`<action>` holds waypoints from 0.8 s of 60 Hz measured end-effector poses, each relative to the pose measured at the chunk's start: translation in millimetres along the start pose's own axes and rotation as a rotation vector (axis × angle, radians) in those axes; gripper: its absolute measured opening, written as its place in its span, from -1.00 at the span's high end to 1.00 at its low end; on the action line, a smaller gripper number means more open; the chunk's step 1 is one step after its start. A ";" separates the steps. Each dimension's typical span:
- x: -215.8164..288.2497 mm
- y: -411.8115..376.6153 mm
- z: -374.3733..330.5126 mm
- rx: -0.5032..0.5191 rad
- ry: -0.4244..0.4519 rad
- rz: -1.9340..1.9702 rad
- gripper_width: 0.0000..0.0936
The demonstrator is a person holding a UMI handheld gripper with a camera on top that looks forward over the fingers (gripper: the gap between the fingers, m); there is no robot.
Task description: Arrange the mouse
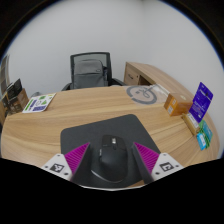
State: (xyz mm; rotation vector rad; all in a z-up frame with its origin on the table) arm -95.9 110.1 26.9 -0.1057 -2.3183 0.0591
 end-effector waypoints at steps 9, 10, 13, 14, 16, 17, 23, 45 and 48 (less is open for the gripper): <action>16.2 -7.4 -37.2 -0.027 0.016 -0.048 -0.84; 17.9 -10.0 -44.2 -0.029 0.016 -0.048 -0.84; 23.4 -20.1 -68.6 -0.023 0.014 -0.053 -0.84; 26.6 -22.6 -77.5 -0.016 0.025 -0.053 -0.84; 32.6 -32.8 -97.5 -0.005 0.045 -0.053 -0.84; 34.2 -37.4 -107.7 0.001 0.051 -0.057 -0.84; 39.7 -60.3 -170.2 0.019 0.066 -0.067 -0.84; 0.3 -100.8 -353.1 0.026 0.100 -0.074 -0.84; -7.1 -104.8 -370.4 0.026 0.103 -0.069 -0.84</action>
Point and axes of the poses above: the point between the fingertips, and its own axes, seen from behind it with the camera up: y to the right, x up, z forward, the way the camera looks, the point moved 4 cm from there along -z, backward, against the way the camera looks, and after that the axes turned 11 degrees about x, right-handed, at the moved point
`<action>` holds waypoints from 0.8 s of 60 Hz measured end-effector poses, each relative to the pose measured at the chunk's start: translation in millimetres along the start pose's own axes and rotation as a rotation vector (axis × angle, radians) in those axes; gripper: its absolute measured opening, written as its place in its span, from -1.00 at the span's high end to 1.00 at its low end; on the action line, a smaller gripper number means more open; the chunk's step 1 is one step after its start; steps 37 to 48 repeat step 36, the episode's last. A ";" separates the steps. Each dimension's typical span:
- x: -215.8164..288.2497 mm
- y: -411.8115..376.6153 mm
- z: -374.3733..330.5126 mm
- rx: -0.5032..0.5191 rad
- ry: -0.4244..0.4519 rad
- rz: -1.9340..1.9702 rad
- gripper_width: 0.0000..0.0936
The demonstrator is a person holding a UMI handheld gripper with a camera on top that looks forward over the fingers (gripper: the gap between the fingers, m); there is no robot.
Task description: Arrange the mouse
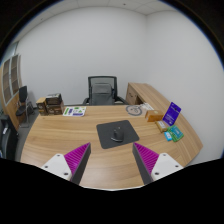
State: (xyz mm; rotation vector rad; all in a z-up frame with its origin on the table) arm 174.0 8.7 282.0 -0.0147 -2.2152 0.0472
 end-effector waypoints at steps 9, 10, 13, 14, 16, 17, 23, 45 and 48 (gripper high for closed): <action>-18.3 -8.4 -39.9 0.002 0.006 -0.006 -0.84; -20.1 -9.6 -43.2 0.005 0.006 -0.006 -0.84; -25.0 -13.1 -51.5 0.015 0.007 -0.005 -0.84; -26.3 -13.7 -53.5 0.018 0.006 -0.004 -0.84; -29.0 -14.1 -57.1 0.022 0.004 -0.005 -0.84; -29.3 -15.1 -57.3 0.021 0.004 -0.003 -0.84; -32.2 -9.7 -64.6 0.004 0.012 -0.003 -0.84; -40.5 -11.5 -74.0 0.018 0.008 -0.011 -0.84; -40.5 -11.5 -74.0 0.018 0.008 -0.011 -0.84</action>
Point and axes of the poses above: the point between the fingertips, and its own axes, seen from behind it with the camera up: y to the right, x up, z forward, the way the camera looks, the point moved 4 cm from there along -z, backward, against the way the camera looks, and after that the axes turned 11 degrees about x, right-handed, at the moved point
